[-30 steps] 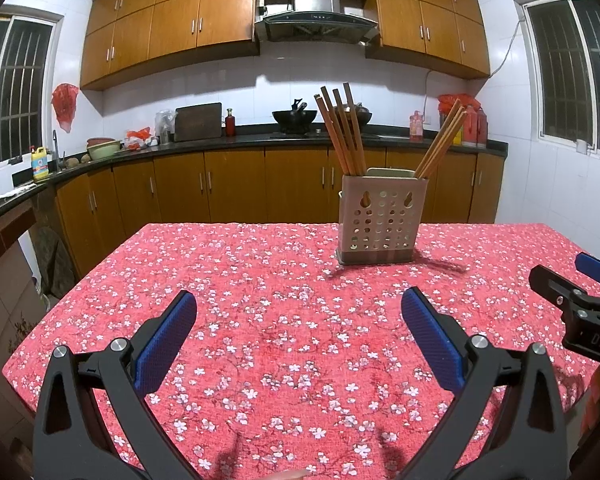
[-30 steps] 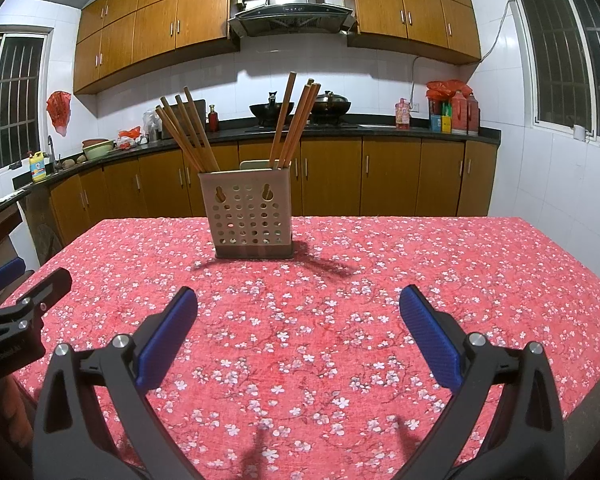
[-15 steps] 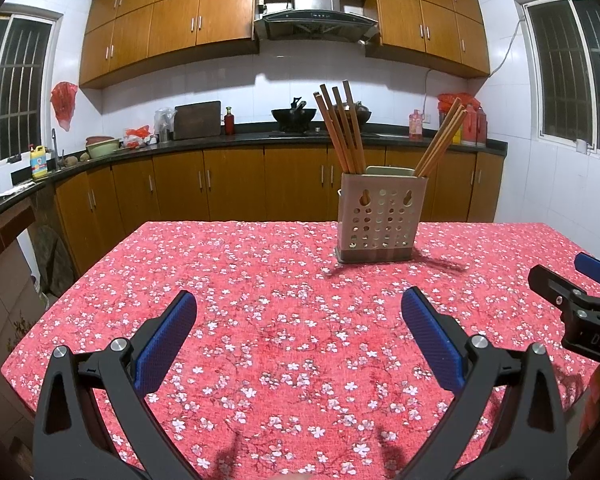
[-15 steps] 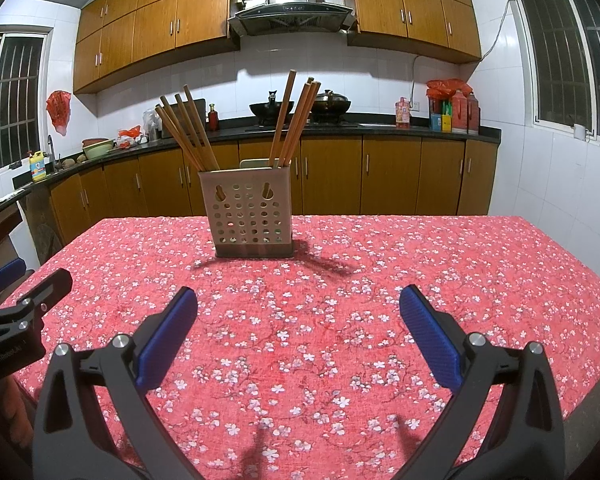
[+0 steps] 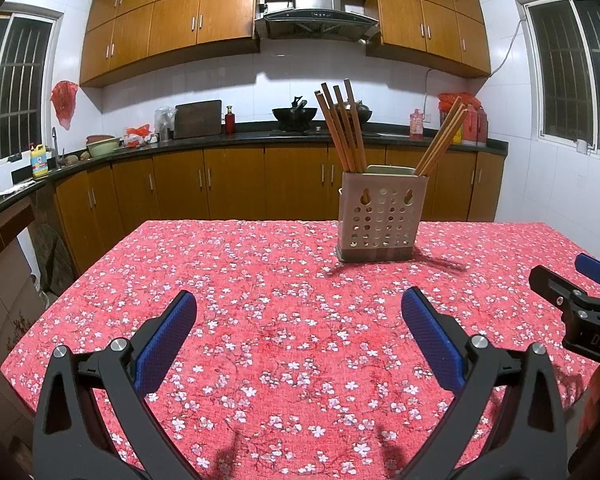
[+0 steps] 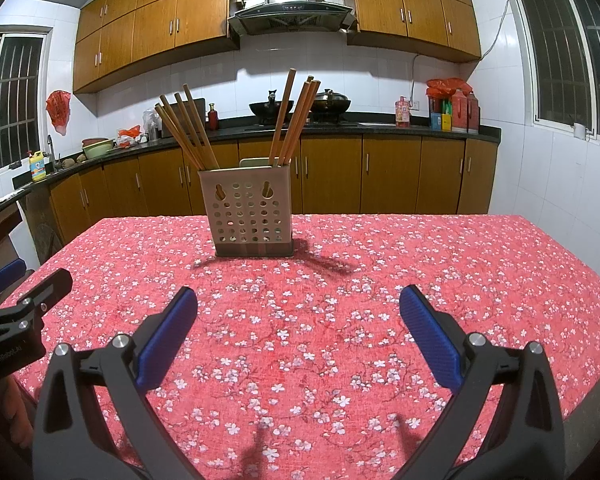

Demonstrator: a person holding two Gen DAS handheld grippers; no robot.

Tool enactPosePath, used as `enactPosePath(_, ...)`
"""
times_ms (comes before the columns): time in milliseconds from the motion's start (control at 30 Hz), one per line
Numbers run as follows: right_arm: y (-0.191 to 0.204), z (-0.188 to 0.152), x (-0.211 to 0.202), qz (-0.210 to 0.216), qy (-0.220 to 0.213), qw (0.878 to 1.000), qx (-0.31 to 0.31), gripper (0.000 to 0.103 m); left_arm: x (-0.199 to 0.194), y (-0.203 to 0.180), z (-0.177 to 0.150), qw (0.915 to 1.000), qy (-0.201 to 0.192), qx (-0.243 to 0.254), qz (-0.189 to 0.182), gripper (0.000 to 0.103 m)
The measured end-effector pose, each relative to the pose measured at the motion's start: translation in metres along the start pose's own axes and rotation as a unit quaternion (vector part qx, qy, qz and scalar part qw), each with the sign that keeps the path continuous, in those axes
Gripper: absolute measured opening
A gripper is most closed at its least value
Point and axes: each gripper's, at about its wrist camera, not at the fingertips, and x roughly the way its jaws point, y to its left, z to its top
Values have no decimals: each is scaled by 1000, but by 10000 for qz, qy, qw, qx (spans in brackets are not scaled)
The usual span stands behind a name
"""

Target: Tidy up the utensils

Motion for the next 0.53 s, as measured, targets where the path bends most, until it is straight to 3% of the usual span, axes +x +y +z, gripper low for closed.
enactPosePath(533, 0, -1, -1, 2, 5, 10000, 8, 99, 1, 4, 2, 9999, 69, -75, 24, 101)
